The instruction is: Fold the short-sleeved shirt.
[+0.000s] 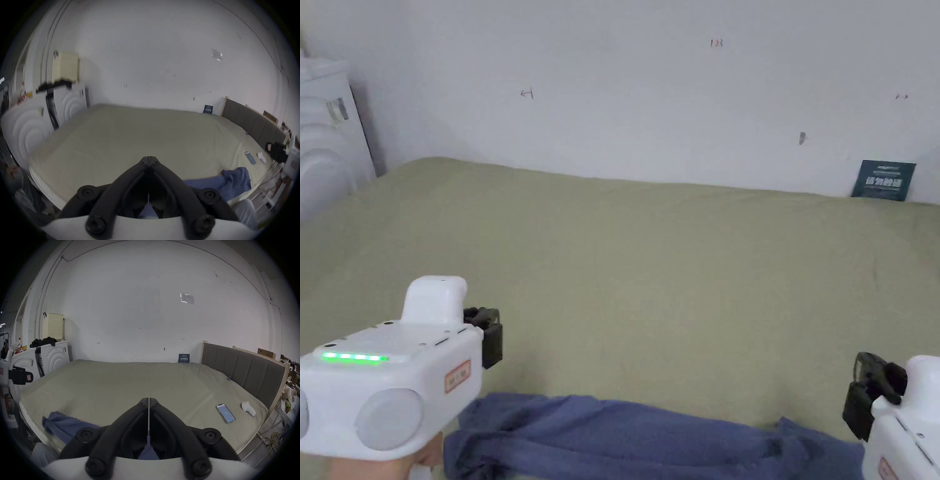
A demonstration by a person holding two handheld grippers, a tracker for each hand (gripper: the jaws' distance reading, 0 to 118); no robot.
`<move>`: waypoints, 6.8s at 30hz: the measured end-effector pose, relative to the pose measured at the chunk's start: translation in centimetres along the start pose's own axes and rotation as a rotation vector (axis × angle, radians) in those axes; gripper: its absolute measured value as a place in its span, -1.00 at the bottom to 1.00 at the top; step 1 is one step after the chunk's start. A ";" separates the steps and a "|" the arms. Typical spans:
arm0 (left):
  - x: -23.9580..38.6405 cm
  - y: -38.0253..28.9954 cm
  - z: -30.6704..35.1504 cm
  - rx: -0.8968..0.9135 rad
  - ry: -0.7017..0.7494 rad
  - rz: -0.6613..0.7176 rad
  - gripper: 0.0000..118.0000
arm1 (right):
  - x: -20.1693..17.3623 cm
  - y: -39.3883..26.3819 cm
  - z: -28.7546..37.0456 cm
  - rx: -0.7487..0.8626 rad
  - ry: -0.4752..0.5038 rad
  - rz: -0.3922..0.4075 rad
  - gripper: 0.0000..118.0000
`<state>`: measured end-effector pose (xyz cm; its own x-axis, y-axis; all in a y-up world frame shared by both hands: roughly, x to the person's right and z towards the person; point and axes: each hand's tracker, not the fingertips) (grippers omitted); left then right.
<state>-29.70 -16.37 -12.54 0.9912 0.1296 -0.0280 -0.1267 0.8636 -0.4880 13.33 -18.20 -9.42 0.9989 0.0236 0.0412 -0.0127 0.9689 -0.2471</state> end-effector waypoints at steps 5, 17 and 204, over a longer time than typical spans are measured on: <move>-10.2 -2.6 -6.1 -0.304 -0.111 0.229 -1.00 | -1.2 -1.8 0.0 -0.067 0.009 0.036 -0.94; -15.6 -7.4 -15.4 -0.644 -0.381 0.478 0.99 | -4.7 -4.4 -0.9 -0.214 0.082 0.076 -0.93; 5.1 -3.9 -14.4 -0.656 -0.512 0.179 -0.98 | -3.1 -10.8 -11.5 -0.745 0.659 -0.463 -0.93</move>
<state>-23.60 -26.12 -23.33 0.7982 0.5785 0.1682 -0.0750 0.3725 -0.9250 10.88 -31.61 -18.02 0.7312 -0.6551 -0.1903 0.1788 0.4533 -0.8733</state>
